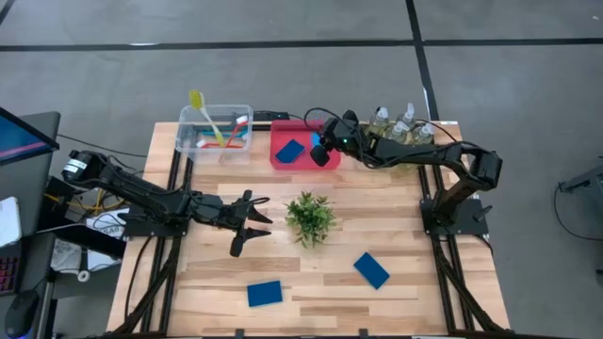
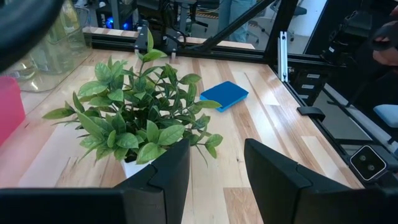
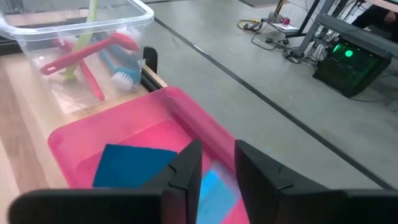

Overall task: Pick & Place Kitchen Sink Supplies
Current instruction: Put the blue sponge into the red bin

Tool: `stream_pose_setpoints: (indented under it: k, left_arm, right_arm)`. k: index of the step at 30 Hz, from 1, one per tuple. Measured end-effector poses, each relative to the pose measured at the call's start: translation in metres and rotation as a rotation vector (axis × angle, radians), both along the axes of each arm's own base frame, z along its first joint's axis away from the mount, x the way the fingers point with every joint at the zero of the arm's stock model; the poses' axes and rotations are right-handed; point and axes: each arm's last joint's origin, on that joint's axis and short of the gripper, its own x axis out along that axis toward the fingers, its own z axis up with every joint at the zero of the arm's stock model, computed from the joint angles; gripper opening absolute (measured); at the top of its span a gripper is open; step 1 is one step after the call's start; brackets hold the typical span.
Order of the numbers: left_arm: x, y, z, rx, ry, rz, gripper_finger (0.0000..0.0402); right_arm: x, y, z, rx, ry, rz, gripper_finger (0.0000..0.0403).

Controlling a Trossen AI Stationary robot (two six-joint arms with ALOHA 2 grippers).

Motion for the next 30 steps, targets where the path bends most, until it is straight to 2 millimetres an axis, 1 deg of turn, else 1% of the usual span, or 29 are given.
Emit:
stream_pose_setpoints:
  k: [7,11,16,22,26,30]
  left_arm:
    - [0.0,0.0,0.0,0.0,0.0,0.0,0.0154]
    - [0.0,0.0,0.0,0.0,0.001,0.0,0.0154]
    - [0.0,0.0,-0.001,0.001,0.003,0.0,0.0154]
    - [0.0,0.0,-0.001,0.001,0.003,0.0,0.0154]
    - [0.0,0.0,-0.001,0.001,0.003,0.0,0.0154]
    - [0.0,0.0,-0.001,0.0,0.003,0.0,0.0154]
  right_arm:
    - [-0.001,0.011,0.003,0.008,0.023,0.027,0.0122]
    - [-0.011,0.021,0.012,0.02,0.054,0.044,0.0146]
    - [-0.033,0.036,0.033,0.03,0.075,0.067,0.0175]
    - [-0.066,0.068,0.054,0.048,0.122,0.142,0.0196]
    - [-0.089,0.094,0.058,0.103,0.186,0.212,0.0197]
    - [-0.11,0.12,0.054,0.187,0.278,0.283,0.019]
